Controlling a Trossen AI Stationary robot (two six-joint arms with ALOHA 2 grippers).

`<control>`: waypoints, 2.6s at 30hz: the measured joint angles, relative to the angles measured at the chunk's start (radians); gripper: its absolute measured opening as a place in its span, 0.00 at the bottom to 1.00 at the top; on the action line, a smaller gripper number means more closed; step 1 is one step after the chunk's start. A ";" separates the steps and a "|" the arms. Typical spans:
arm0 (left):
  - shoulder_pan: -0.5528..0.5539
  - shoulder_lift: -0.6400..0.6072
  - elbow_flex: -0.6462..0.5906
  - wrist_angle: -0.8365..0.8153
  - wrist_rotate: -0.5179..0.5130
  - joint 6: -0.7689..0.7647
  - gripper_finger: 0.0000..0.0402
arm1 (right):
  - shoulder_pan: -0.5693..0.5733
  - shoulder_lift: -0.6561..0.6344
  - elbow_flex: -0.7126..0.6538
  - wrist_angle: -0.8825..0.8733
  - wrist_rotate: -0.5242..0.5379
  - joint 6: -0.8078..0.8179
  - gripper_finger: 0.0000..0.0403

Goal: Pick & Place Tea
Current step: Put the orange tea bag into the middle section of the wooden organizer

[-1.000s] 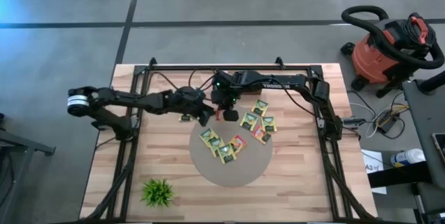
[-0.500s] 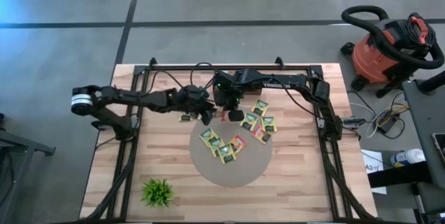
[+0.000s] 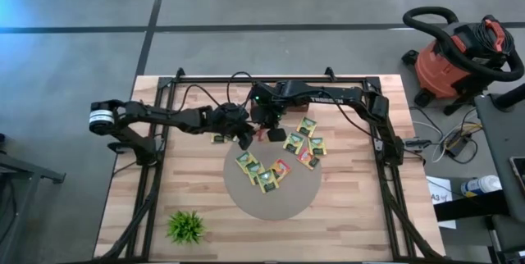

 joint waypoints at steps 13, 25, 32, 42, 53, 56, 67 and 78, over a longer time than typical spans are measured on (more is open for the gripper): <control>0.000 0.000 -0.006 0.003 -0.035 0.022 0.02 | 0.004 0.000 0.044 -0.018 -0.001 0.005 0.02; -0.019 -0.031 -0.013 -0.069 -0.116 -0.028 0.01 | -0.004 -0.005 0.073 -0.066 -0.001 0.093 0.11; -0.087 -0.131 -0.038 -0.071 -0.192 -0.070 0.00 | -0.037 -0.048 0.072 -0.063 0.007 0.089 0.30; -0.183 -0.372 -0.200 0.162 -0.393 -0.187 0.00 | -0.084 -0.147 0.038 0.027 -0.158 0.050 0.42; -0.183 -0.414 -0.301 0.375 -0.401 -0.204 0.00 | -0.073 -0.153 0.037 0.087 -0.168 0.087 0.47; -0.183 -0.401 -0.301 0.392 -0.401 -0.203 0.00 | -0.074 -0.153 0.037 0.106 -0.208 0.107 0.46; -0.182 -0.302 -0.286 0.535 -0.374 -0.190 0.00 | -0.070 -0.150 0.031 0.152 -0.243 0.155 0.36; -0.182 -0.301 -0.271 0.534 -0.393 -0.180 0.02 | -0.070 -0.150 0.031 0.142 -0.244 0.155 0.04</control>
